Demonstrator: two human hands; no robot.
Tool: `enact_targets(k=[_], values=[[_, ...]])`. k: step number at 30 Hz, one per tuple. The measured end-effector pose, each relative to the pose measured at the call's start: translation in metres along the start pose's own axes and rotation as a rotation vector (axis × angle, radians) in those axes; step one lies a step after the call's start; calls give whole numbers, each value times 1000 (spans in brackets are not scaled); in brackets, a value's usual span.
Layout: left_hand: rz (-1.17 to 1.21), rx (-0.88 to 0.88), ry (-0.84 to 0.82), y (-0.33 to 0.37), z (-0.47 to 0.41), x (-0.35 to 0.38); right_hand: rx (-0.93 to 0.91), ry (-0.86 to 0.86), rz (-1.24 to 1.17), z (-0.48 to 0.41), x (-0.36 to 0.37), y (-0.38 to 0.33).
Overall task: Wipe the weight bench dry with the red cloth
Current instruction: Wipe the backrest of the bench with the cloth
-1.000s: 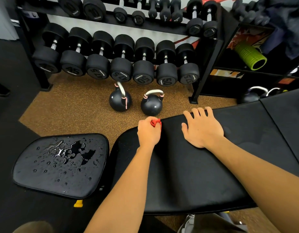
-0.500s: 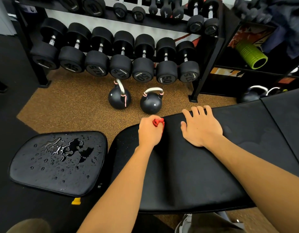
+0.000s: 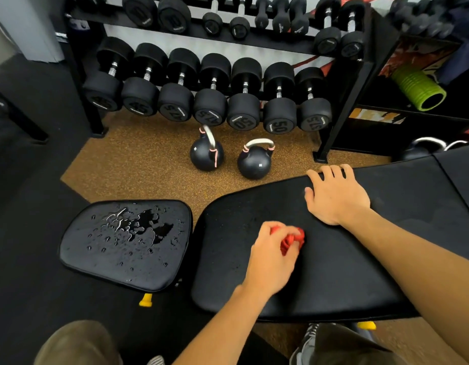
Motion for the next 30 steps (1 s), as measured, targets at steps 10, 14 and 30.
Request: enact_targets(k=[10,14,30], values=[[-51,-52,20,-66,97,-35,-155,315,-124,42,-22,-55],[-93,-75,13,-90,115,-44,-235,202,-166,97,-5,-105],[61,-443,244,-109,122,-56,-155,74,-43,153,12,-123]])
Point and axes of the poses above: each hand's wrist, its own z-axis away from the middle knuckle, its own x-axis out of the palm, y = z × x, the point moved 6 cm from there along -z, towards the middle knuckle, and after that the axes turned 5 degrees about -x, right-handed, at the moved point
